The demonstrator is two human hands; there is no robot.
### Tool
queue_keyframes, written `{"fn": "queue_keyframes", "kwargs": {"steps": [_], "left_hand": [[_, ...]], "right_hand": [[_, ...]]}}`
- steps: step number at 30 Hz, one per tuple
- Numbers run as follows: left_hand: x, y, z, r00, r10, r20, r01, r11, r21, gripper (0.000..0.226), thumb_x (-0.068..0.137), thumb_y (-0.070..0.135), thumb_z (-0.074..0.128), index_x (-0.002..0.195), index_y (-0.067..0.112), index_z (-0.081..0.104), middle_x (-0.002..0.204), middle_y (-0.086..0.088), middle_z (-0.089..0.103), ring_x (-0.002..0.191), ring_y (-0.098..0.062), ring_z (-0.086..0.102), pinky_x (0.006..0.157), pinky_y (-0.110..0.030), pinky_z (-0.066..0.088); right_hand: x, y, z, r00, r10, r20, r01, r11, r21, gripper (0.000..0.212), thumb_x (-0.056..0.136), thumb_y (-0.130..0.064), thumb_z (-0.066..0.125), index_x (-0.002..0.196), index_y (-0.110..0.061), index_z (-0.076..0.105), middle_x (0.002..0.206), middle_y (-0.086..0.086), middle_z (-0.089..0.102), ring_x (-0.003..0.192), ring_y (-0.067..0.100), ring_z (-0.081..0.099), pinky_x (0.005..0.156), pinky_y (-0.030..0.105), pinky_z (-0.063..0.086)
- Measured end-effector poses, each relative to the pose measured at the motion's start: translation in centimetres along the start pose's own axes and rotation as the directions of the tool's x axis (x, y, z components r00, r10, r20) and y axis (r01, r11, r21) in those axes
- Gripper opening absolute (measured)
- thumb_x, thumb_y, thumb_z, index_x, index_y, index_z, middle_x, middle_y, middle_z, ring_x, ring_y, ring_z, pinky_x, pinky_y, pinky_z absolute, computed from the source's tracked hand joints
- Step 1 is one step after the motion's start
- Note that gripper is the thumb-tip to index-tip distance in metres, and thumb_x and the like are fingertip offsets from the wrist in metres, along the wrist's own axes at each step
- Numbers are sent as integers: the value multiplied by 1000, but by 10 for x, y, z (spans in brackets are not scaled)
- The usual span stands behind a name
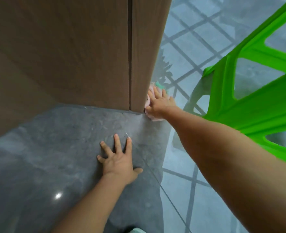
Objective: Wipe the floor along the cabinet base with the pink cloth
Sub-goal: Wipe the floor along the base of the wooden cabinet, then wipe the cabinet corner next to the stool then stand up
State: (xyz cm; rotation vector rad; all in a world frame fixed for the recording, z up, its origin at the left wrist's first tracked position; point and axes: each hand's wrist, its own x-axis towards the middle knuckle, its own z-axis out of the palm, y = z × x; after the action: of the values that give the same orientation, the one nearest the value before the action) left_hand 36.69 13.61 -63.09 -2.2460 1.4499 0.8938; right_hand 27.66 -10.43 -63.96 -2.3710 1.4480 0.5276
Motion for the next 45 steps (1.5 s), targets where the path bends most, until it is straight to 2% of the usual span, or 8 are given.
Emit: {"fn": "queue_keyframes", "kwargs": {"steps": [7,11,15,21,24,27,33,45], "left_hand": [[-15,-9,-10,1000,6,15,-3,989,-148,108,72,75,56,154,43,-5,166,3,-23,150,-47,-16,121,-62,9],[-36,-15,8,971,-84,-225,-2,935,-355,77,85,60,52,150,21,35,160,-17,26,141,-42,25,119,-45,23],[-56,-10,29,958,-176,-227,25,838,-545,57,79,53,68,123,18,61,131,-15,46,122,-38,44,108,-38,32],[-53,1,21,970,-223,-94,86,681,-727,17,80,24,70,96,20,67,121,-16,51,113,-36,54,103,-33,41],[-53,3,18,985,-167,-35,41,433,-900,9,90,13,58,94,15,51,91,-10,58,88,-25,55,78,-26,49],[-63,4,9,990,-142,-9,9,120,-993,6,95,13,55,96,14,49,88,-6,57,86,-21,52,70,-25,47],[-96,34,-64,983,-50,-177,-182,-99,-978,3,99,15,51,96,16,49,91,-6,58,75,-13,57,60,-24,50],[-376,99,-299,955,256,149,222,-287,-932,30,88,3,63,118,-2,63,116,-18,70,76,-15,74,58,-26,58]], "right_hand": [[-146,-21,66,980,-145,139,141,989,37,83,86,-55,40,156,-34,-1,166,-4,-14,152,35,-10,118,60,8],[-183,-35,80,979,-163,125,129,961,245,90,82,-52,55,155,-36,5,167,-6,-8,152,32,-10,120,58,7],[-198,-35,66,997,58,-45,-5,666,746,92,82,-19,68,157,-27,15,164,7,19,152,25,16,120,37,20],[-218,-32,72,917,363,167,-345,507,790,70,78,-11,68,143,-8,41,133,17,49,120,32,54,103,36,45],[-231,-34,70,901,312,301,-380,234,895,41,75,-2,71,115,3,64,95,13,67,81,25,64,65,32,54],[-251,-30,58,923,301,241,-289,126,949,24,77,-1,67,99,8,68,82,13,64,76,23,59,65,35,46],[-294,-9,-7,970,204,136,-50,-378,924,24,91,-4,62,103,-21,75,109,9,76,96,24,73,74,37,59],[-509,6,-297,928,275,252,-93,-483,871,35,83,5,66,118,-1,64,109,19,73,93,31,70,83,49,58]]}}
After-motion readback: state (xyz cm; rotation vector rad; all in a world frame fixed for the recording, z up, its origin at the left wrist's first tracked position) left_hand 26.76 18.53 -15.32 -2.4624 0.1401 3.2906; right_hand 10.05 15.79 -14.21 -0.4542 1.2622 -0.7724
